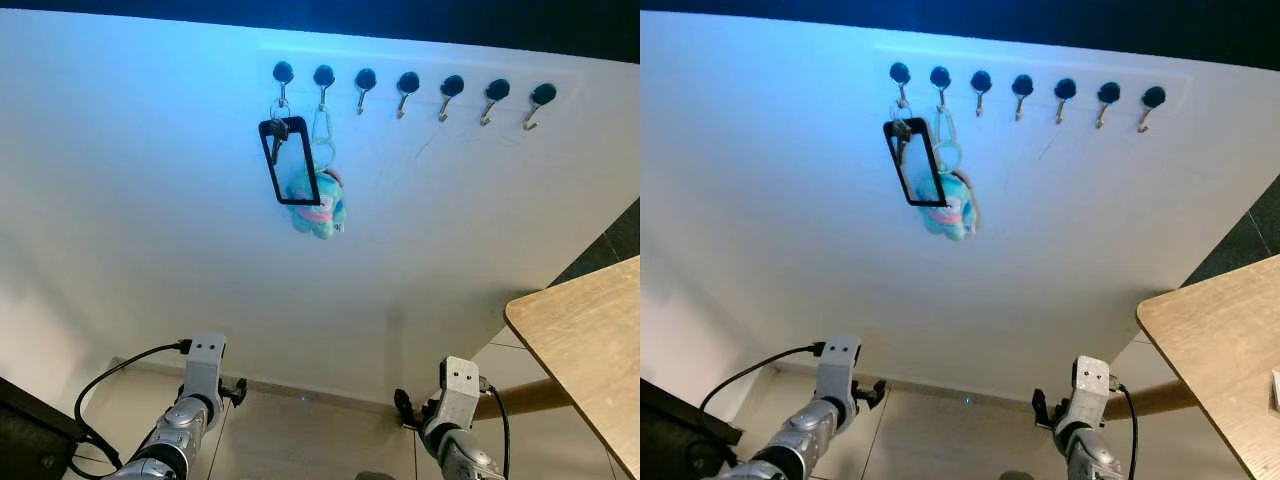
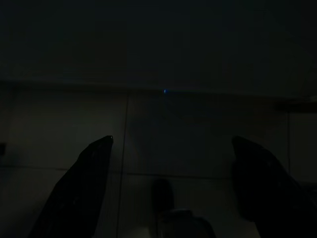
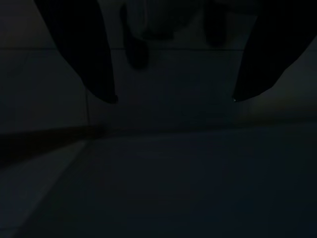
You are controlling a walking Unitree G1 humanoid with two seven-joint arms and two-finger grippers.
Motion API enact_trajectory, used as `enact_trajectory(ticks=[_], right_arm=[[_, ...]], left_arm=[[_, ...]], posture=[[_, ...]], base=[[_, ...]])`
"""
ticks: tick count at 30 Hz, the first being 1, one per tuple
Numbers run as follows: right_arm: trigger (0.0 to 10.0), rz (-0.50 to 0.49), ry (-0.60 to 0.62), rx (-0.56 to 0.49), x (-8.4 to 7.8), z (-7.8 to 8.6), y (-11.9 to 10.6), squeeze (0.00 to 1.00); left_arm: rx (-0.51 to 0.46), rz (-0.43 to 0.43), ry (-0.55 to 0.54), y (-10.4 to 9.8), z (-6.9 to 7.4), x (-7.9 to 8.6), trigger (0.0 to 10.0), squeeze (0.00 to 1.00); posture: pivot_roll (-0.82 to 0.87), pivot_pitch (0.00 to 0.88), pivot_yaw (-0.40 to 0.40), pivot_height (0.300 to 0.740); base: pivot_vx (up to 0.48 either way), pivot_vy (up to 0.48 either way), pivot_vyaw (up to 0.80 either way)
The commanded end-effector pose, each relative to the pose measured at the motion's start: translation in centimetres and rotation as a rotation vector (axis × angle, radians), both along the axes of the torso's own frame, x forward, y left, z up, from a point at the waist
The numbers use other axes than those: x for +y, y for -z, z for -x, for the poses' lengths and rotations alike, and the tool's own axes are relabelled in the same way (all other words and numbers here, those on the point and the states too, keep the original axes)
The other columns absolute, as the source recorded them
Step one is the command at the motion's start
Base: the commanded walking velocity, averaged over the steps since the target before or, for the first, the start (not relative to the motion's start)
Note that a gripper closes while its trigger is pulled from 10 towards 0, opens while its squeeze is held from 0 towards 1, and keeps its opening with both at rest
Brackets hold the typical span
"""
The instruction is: Hang keys on a hook
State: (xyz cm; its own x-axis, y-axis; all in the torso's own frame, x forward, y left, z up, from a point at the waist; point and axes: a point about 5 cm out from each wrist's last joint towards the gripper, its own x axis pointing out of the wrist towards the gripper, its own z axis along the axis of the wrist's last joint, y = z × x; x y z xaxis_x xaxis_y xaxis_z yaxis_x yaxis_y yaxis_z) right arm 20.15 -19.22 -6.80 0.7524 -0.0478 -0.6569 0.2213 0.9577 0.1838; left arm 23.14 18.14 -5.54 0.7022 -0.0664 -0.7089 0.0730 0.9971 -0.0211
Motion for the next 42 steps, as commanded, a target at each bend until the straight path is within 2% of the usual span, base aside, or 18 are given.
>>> enact_trajectory(ticks=[1, 6, 9, 11, 15, 19, 20, 21, 23, 27, 30, 35, 40, 42], right_arm=[[10.0, -0.002, 0.028, 0.023, -0.4, 0.5, 0.3, 0.00], [10.0, 0.022, 0.031, 0.042, -0.7, 0.7, 0.4, 0.00], [10.0, 0.026, 0.028, 0.044, -0.9, 0.6, 0.3, 0.00], [10.0, 0.059, -0.001, 0.035, -0.9, 0.2, 0.1, 0.00], [10.0, 0.108, -0.018, -0.006, -0.8, 0.0, -0.2, 0.00], [10.0, 0.142, -0.009, -0.037, -1.0, -0.2, -0.5, 0.00], [10.0, 0.142, -0.009, -0.037, -1.0, -0.2, -0.5, 0.00], [10.0, 0.135, -0.007, -0.046, -1.2, -0.3, -0.6, 0.00], [10.0, 0.111, -0.016, -0.056, -1.2, -0.8, -0.9, 0.00], [10.0, 0.080, -0.006, -0.063, -1.2, -1.2, -1.1, 0.00], [10.0, 0.092, -0.038, -0.051, -1.0, -1.3, -1.0, 0.00], [10.0, 0.167, -0.206, -0.054, -0.4, -1.7, -1.2, 0.00], [10.0, 0.180, -0.222, -0.056, -0.4, -2.3, -1.6, 0.00], [10.0, 0.185, -0.275, -0.068, -0.1, -2.6, -1.8, 0.00]], left_arm=[[0.036, -0.009, -0.017, 0.5, 0.6, 0.3, 10.0, 0.00], [0.049, -0.003, -0.043, 0.5, 0.8, 0.6, 10.0, 0.00], [0.057, -0.014, -0.052, 0.5, 0.7, 0.8, 10.0, 0.00], [0.067, -0.056, -0.016, 0.5, 0.7, 0.8, 10.0, 0.00], [0.079, -0.075, 0.012, 0.7, 1.0, 0.9, 10.0, 0.00], [0.071, -0.086, -0.001, 0.6, 0.9, 1.0, 10.0, 0.00], [0.071, -0.086, -0.001, 0.6, 0.9, 1.0, 10.0, 0.00], [0.050, -0.086, -0.034, 0.5, 0.8, 1.0, 10.0, 0.00], [0.039, -0.112, -0.051, 0.3, 0.5, 1.1, 10.0, 0.00], [0.062, -0.071, -0.040, 0.4, 0.6, 1.2, 10.0, 0.00], [0.072, -0.068, -0.041, 0.4, 0.7, 1.3, 10.0, 0.00], [0.090, -0.074, -0.057, 0.8, 1.2, 1.3, 10.0, 0.00], [0.068, -0.052, -0.113, 0.6, 0.9, 1.3, 10.0, 0.00], [0.058, -0.058, -0.085, 0.5, 0.9, 1.2, 10.0, 0.00]], posture=[[0.03, 0.054, -0.031, 0.740], [0.02, 0.042, -0.032, 0.740], [0.01, 0.064, -0.029, 0.740], [0.01, 0.055, -0.024, 0.740], [0.02, 0.031, -0.006, 0.740], [0.03, 0.000, -0.023, 0.740], [0.03, 0.000, -0.023, 0.740], [0.03, 0.056, -0.035, 0.740], [0.04, 0.036, -0.033, 0.740], [0.05, 0.059, -0.037, 0.740], [0.05, 0.059, -0.043, 0.740], [0.04, 0.072, -0.063, 0.740], [0.04, 0.092, -0.080, 0.740], [0.05, 0.090, -0.094, 0.740]], base=[[0.000, 0.000, 0.00], [0.000, 0.000, 0.00], [0.000, 0.000, 0.00], [0.000, 0.000, 0.00], [0.000, 0.000, 0.00], [0.000, 0.000, 0.00], [0.000, 0.000, 0.00], [0.000, 0.000, 0.00], [0.000, 0.000, 0.00], [0.000, 0.000, 0.00], [0.000, 0.000, 0.00], [0.000, 0.000, 0.00], [0.000, 0.000, 0.00], [0.000, 0.000, 0.00]])
